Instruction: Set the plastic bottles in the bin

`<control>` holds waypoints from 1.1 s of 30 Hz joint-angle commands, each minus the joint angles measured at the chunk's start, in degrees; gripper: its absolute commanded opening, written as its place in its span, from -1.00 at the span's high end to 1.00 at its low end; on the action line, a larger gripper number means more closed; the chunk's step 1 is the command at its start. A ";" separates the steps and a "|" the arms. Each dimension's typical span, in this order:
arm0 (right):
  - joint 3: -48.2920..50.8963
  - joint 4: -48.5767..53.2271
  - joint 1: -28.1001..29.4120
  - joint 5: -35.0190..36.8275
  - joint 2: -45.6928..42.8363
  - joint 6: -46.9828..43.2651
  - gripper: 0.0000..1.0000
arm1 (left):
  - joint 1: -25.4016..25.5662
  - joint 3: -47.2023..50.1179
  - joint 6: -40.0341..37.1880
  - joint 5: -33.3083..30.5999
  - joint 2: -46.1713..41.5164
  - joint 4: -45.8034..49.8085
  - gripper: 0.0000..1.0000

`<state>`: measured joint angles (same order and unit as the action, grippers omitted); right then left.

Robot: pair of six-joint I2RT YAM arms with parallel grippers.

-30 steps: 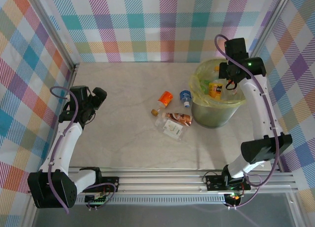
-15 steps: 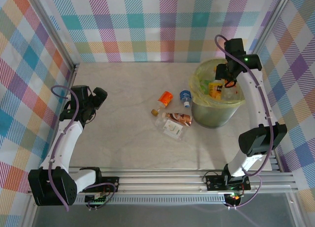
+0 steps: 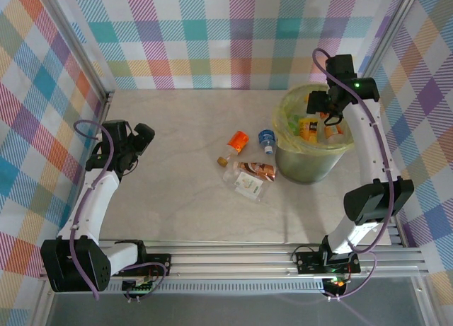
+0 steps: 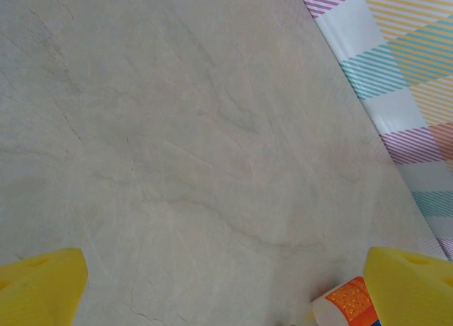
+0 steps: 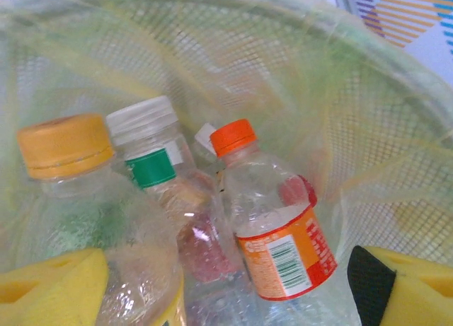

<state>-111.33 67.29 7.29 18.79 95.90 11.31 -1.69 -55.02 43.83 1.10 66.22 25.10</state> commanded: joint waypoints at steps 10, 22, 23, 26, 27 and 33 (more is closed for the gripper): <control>2.32 -0.14 2.70 -10.38 -13.11 -0.55 -0.83 | 0.02 -1.66 -0.94 0.93 -0.33 -0.76 -1.00; 7.38 0.25 31.63 2.71 -16.05 -1.86 -0.85 | 0.55 -1.47 -0.73 0.02 -1.75 0.23 -1.00; 7.74 0.30 34.01 3.62 -15.24 -1.91 -0.85 | 0.55 -1.46 -0.84 -0.25 -1.94 0.51 -1.00; 8.42 1.15 39.69 4.96 -11.66 -1.51 -0.87 | 0.55 -1.50 -1.03 -1.01 -2.39 1.16 -1.00; 8.49 1.36 40.95 4.83 -10.48 -1.30 -0.88 | 0.62 -1.57 -1.07 -1.15 -2.49 1.26 -1.00; 8.06 1.04 44.92 1.14 -2.19 0.31 -0.93 | 0.55 -0.97 -0.87 -1.83 -2.96 1.29 -1.00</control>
<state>-103.44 67.37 51.62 20.93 91.48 10.04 -1.52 -55.13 43.83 0.32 64.40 25.47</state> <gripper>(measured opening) 0.963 0.997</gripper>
